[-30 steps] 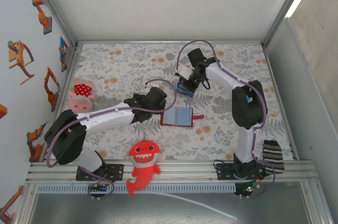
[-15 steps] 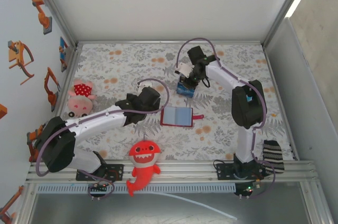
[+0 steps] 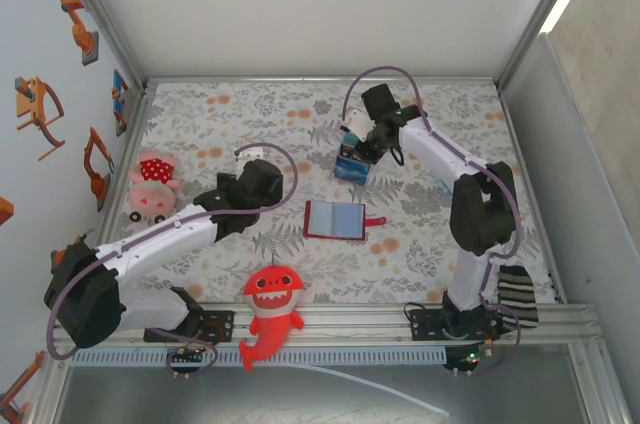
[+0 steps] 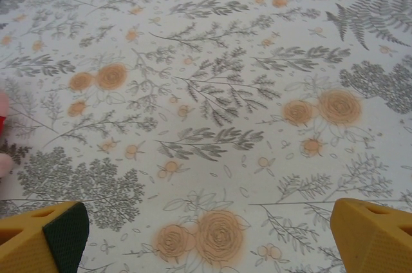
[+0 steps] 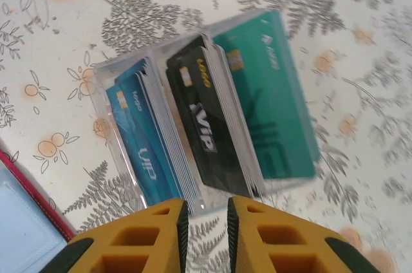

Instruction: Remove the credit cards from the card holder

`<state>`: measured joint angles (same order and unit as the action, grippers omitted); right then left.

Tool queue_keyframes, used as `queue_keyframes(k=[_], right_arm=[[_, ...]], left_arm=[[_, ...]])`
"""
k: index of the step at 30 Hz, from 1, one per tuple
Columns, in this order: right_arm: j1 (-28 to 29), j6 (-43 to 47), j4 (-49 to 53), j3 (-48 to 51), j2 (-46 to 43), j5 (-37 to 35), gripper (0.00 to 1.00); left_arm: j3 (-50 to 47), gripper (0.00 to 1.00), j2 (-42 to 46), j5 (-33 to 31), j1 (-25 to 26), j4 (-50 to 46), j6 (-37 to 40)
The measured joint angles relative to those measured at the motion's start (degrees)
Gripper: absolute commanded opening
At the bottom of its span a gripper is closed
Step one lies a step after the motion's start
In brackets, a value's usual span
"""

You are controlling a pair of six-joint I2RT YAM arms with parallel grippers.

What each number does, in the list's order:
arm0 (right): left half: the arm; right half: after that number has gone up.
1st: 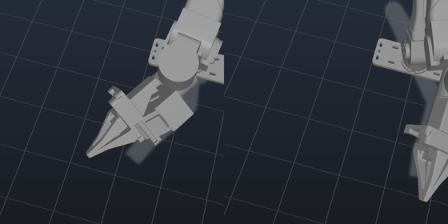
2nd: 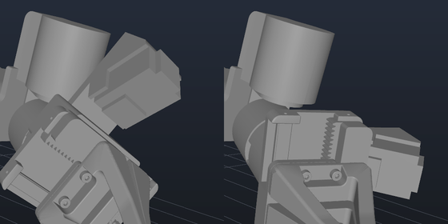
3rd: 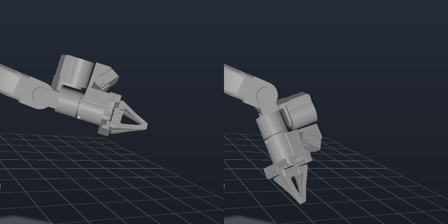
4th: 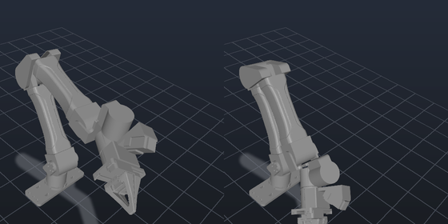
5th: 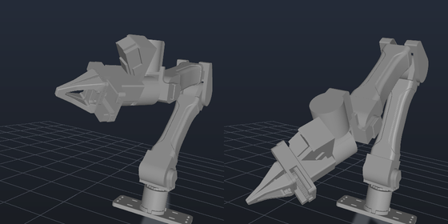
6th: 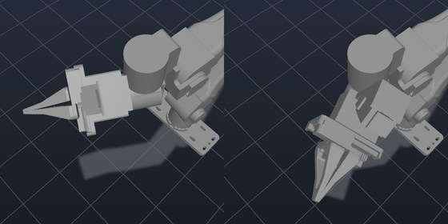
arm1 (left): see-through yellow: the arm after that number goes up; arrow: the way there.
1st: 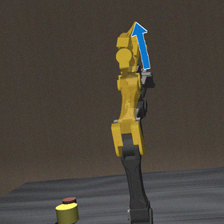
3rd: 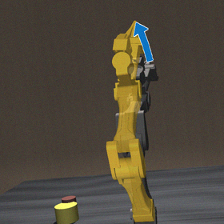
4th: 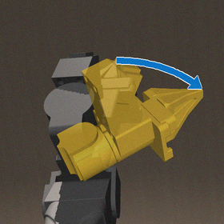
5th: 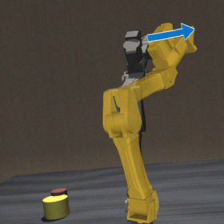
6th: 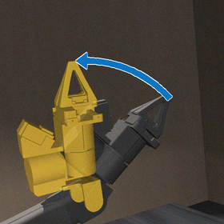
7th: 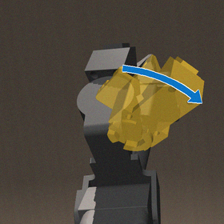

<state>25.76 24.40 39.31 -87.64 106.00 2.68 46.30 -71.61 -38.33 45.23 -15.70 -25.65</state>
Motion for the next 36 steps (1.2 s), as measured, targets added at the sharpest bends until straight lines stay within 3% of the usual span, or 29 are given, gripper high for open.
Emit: queue_keyframes(k=[5,10,16,24,25,26,27,36], right_arm=[[-0.1,-4.0,-2.7,6.6,-8.6,-3.1,0.32],[-0.6,-9.1,-5.8,13.6,-17.2,-7.3,0.43],[-1.6,-15.5,-10.9,25.7,-28.5,-13.7,0.69],[-5.0,-23.0,-17.3,37.6,-40.3,-20.8,0.77],[-5.6,-23.9,-17.8,38.2,-40.9,-21.6,0.88],[-6.2,-24.5,-18.7,38.9,-41.3,-22.2,0.90],[-6.8,-25.0,-19.9,40.0,-41.9,-23.1,0.99],[-7.5,-23.0,-43.0,62.1,-53.4,-28.0,1.00]], left_arm=[[-2.6,0.97,3.9,-0.3,-4.5,0.5,0.6],[-6.8,0.97,8.5,-0.7,-9.4,2.6,1.4],[-12.3,0.97,12.2,-0.7,-15.5,7.1,4.0],[-16.1,0.97,13.3,-0.6,-22.2,14.5,8.4],[-16.7,0.97,13.3,-0.6,-23.0,15.8,9.1],[-17.1,0.97,13.3,-0.6,-23.7,16.8,9.8],[-17.7,0.97,13.1,-0.6,-24.4,18.2,10.7],[-24.5,0.97,9.8,2.8,-30.8,34.6,19.1]])
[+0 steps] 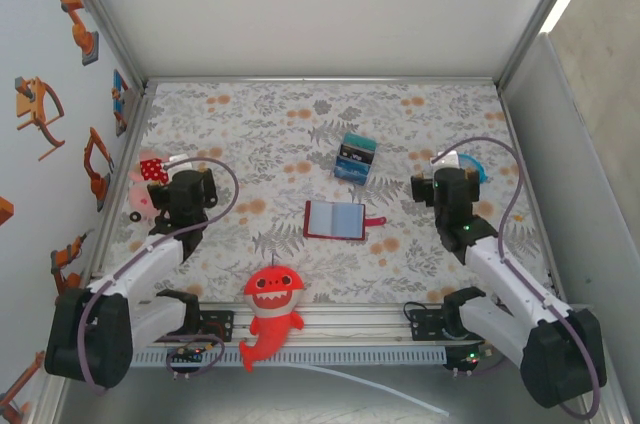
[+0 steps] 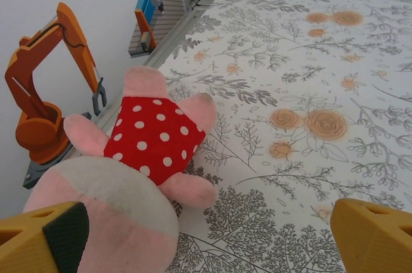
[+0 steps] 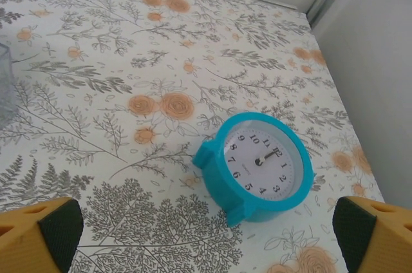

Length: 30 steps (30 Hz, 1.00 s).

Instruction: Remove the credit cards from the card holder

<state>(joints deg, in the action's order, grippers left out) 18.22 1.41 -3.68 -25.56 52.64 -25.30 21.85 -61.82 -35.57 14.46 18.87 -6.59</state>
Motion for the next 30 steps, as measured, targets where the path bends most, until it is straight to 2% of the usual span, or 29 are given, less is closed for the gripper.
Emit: queue_keyframes(k=[4,8,16,21,25,30], right_arm=[[-0.2,1.8,-14.9,11.0,-2.5,-3.0,1.00],[-1.7,2.4,-22.6,16.3,-1.8,-4.8,1.00],[-4.7,2.5,-31.0,16.5,4.9,-3.7,1.00],[-8.6,1.4,-33.2,15.7,8.6,0.0,1.00],[-12.1,0.1,-35.9,14.1,12.7,3.7,1.00],[-14.1,-0.9,-39.1,13.4,16.9,6.8,1.00]], left_arm=[[-3.6,0.97,-4.2,2.8,-1.9,9.1,3.6],[-3.8,0.97,-9.4,5.0,-2.5,16.1,6.0],[-3.8,0.97,-17.7,8.7,-2.6,27.2,8.5],[-3.7,0.97,-22.8,11.8,-3.6,32.6,8.9],[-4.7,0.97,-25.4,17.9,-7.7,38.0,8.3],[-2.1,0.97,-27.1,25.3,-10.4,34.1,7.8]])
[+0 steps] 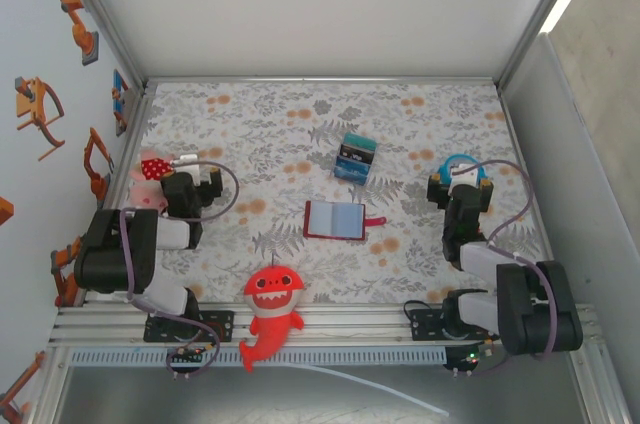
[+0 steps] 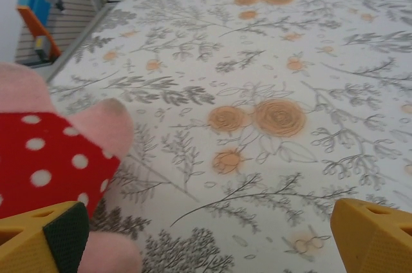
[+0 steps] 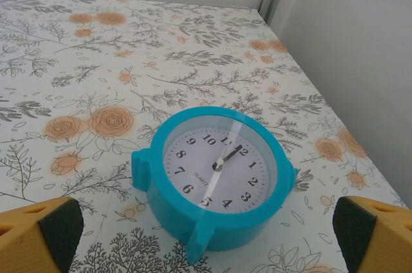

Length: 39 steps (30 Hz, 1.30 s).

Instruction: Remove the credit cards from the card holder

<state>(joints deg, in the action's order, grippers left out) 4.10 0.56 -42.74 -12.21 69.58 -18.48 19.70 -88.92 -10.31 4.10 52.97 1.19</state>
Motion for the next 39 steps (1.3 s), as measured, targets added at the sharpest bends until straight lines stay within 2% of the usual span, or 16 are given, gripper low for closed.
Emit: queue_keyframes(k=[4,10,18,26,30,36,39], right_arm=[[-1.2,-0.9,-1.8,-0.1,2.1,1.5,1.00],[-2.3,-1.7,-3.5,-0.8,3.6,2.9,1.00],[-4.0,-3.4,-5.5,-2.1,6.4,5.5,0.99],[-4.5,-4.1,-11.0,-2.9,15.4,8.5,0.99],[-6.8,-5.9,-13.8,-2.9,18.3,10.2,0.99],[-8.6,-7.6,-14.3,-3.6,18.6,12.3,0.99],[-8.6,-7.0,-10.9,-6.8,18.8,16.3,0.99]], left_arm=[[3.2,0.97,0.1,4.0,-2.8,-2.8,-1.5],[3.6,0.97,0.1,6.3,-3.1,-5.1,-2.3],[3.6,0.97,0.1,6.8,-3.1,-5.5,-2.5],[3.6,0.97,0.1,6.9,-3.1,-5.5,-2.5],[3.6,0.97,0.1,6.9,-3.1,-5.6,-2.5],[3.6,0.97,0.1,6.9,-3.1,-5.7,-2.5],[3.6,0.97,0.1,6.9,-3.1,-5.8,-2.5]])
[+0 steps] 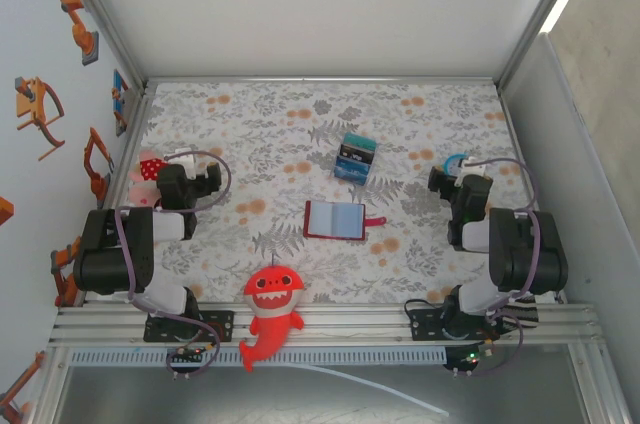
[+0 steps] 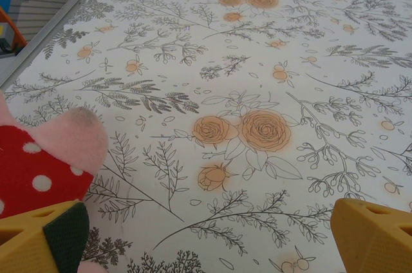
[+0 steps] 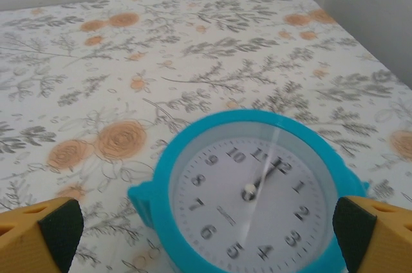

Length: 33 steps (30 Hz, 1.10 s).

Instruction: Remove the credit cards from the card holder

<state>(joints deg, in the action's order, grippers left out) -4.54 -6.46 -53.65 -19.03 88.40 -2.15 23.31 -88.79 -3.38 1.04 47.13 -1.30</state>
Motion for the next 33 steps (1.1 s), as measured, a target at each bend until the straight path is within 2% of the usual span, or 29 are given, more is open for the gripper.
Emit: queue_keyframes(k=[11,33], right_arm=[[-0.2,3.1,1.2,-2.3,0.1,11.5,0.99],[-0.2,3.5,1.2,-2.3,0.1,13.3,0.99]], left_arm=[[0.0,0.97,0.0,0.0,0.0,-0.1,0.0],[0.0,0.97,0.0,0.0,0.0,0.0,0.0]])
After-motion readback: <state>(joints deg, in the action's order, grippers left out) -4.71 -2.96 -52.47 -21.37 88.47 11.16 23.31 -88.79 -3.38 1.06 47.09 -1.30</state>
